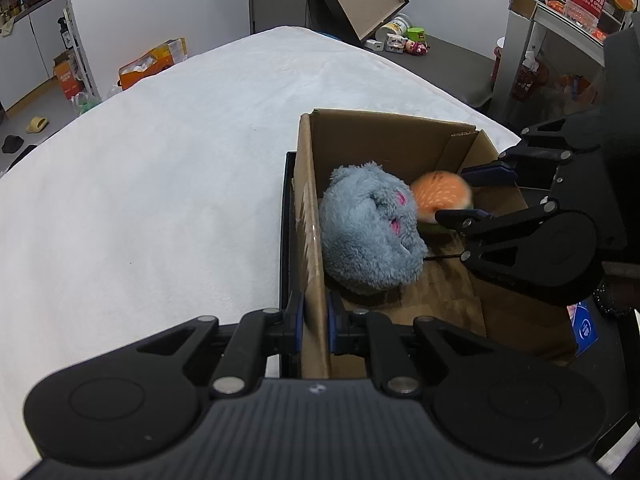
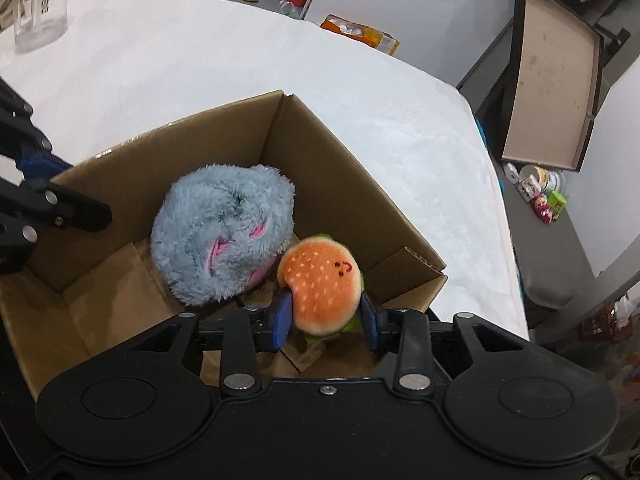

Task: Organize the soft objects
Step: 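Carry the hamburger plush into the cardboard box with the right gripper, then open the right gripper to release the hamburger and withdraw, then grasp the blue Vinda tissue pack with the right gripper, then lift the tissue pack and lower it into the cardboard box with the right gripper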

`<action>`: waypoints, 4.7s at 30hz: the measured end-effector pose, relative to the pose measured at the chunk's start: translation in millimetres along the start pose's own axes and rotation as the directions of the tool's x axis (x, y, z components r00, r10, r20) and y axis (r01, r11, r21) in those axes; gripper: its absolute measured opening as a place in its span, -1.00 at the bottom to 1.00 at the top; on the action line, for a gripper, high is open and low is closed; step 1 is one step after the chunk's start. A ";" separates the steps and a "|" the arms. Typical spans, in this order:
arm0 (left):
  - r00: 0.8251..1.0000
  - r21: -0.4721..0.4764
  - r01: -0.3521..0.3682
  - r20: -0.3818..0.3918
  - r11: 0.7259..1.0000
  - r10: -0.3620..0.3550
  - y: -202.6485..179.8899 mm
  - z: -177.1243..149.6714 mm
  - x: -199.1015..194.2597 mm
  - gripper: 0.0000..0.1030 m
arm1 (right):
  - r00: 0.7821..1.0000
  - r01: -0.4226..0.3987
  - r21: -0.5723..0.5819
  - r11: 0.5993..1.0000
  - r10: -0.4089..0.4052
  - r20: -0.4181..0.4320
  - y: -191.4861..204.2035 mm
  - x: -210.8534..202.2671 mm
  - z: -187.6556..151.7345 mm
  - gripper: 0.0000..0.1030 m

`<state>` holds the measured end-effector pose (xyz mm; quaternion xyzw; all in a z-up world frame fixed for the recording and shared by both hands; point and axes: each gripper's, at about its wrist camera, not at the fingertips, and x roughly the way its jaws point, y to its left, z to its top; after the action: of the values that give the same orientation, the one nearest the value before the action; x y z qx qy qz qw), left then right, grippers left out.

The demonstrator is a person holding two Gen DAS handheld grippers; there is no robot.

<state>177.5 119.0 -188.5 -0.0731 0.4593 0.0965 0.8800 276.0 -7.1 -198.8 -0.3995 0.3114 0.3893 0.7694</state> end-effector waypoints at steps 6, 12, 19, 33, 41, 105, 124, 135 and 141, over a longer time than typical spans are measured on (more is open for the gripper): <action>1.000 -0.004 0.003 -0.001 1.000 -0.003 1.2 -0.1 -0.4 -0.79 | 0.999 0.033 -0.031 0.999 -0.033 -0.011 5.6 1.2 -0.2 -0.21; 1.000 -0.005 0.003 -0.013 1.000 -0.003 1.3 0.0 -1.8 -0.78 | 1.000 0.028 0.022 0.999 -0.028 -0.002 2.3 -8.1 -0.7 -0.17; 1.000 0.007 -0.001 -0.014 1.000 0.002 -0.7 0.2 -2.8 -0.72 | 0.999 0.006 0.143 0.990 -0.010 0.030 -5.7 -31.8 -2.0 -0.09; 0.999 0.014 -0.029 -0.028 0.999 0.029 -13.9 0.7 -12.2 -0.32 | 0.995 0.023 0.386 0.922 -0.059 0.081 -40.3 -69.7 -39.4 0.30; 0.998 0.040 -0.055 -0.036 0.998 0.056 -27.9 -0.3 -17.9 0.08 | 0.996 0.038 0.473 0.880 -0.072 0.055 -53.0 -76.3 -71.9 0.30; 0.973 0.142 -0.195 -0.100 0.971 0.210 -73.3 6.4 -0.3 0.48 | 0.993 -0.031 0.687 0.726 0.098 -0.060 -44.1 -45.3 -188.8 -0.03; 0.985 0.081 -0.150 -0.068 0.985 0.155 -53.8 4.1 -11.7 0.48 | 0.999 -0.033 0.628 0.777 0.016 0.032 -62.4 -77.1 -134.8 -0.03; 0.994 0.069 -0.103 -0.034 0.992 0.106 -42.8 0.9 -17.7 0.48 | 0.994 -0.033 0.584 0.811 -0.033 0.102 -64.4 -103.0 -97.4 -0.03; 0.995 0.047 -0.098 -0.012 0.994 0.099 -32.0 0.3 -18.9 0.46 | 0.993 -0.044 0.555 0.831 -0.027 0.118 -56.3 -104.5 -78.0 -0.02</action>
<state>174.8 86.1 -171.4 -0.0306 0.4706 0.1286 0.8724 258.1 -131.9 -133.2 -0.1330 0.3659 0.3087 0.8678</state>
